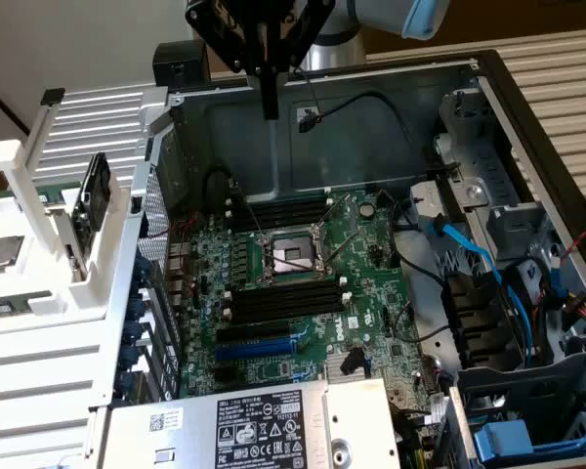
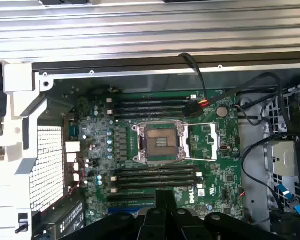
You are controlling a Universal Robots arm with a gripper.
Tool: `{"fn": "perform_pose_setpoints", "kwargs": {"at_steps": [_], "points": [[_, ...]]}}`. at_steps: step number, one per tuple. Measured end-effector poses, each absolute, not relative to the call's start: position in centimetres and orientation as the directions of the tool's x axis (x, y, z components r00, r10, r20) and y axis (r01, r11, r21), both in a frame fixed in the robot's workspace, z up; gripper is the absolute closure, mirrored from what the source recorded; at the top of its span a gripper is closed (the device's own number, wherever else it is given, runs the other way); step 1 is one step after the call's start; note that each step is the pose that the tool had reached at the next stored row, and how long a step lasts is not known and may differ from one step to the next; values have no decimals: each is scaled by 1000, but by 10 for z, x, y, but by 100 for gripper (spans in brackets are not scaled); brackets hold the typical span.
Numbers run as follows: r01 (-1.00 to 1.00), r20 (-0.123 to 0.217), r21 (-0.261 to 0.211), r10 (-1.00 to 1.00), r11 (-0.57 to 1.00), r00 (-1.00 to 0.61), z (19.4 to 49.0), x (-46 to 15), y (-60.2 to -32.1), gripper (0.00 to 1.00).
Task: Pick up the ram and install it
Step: 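Reach for the ram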
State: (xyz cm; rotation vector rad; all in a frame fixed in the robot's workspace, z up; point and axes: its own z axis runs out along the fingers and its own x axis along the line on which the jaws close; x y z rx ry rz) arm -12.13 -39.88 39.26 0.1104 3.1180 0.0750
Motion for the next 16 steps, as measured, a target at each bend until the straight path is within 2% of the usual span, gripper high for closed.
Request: {"fn": "perform_pose_setpoints", "kwargs": {"at_steps": [16], "points": [[70, -22, 49, 71, 996, -997, 393, -127, -399, 90]]}}
